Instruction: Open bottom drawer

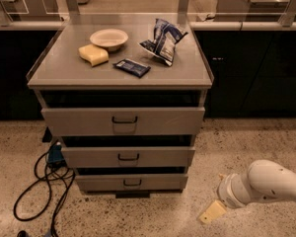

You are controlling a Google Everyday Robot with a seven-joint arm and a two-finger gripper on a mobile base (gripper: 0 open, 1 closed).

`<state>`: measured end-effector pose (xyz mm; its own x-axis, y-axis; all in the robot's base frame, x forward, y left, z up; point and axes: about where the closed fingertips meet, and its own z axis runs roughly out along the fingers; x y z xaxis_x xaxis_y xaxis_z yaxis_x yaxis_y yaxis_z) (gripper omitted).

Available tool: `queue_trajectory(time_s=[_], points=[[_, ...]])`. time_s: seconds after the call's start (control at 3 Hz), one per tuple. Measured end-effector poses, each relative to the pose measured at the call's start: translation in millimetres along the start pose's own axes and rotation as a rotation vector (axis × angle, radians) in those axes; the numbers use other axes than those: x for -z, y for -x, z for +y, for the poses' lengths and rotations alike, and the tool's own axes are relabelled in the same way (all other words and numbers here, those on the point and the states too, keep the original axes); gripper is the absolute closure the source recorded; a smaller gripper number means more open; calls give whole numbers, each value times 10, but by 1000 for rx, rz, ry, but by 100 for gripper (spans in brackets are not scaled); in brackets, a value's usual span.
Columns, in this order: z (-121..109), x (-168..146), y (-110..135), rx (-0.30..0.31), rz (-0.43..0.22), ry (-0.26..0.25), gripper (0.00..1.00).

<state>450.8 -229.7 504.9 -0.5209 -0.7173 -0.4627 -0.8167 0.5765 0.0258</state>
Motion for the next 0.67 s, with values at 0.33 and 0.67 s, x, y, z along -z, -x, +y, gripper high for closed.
queue_trajectory(time_s=[0.33, 0.67], points=[[176, -555, -179, -44, -114, 133, 0], [170, -540, -169, -43, -113, 130, 0]])
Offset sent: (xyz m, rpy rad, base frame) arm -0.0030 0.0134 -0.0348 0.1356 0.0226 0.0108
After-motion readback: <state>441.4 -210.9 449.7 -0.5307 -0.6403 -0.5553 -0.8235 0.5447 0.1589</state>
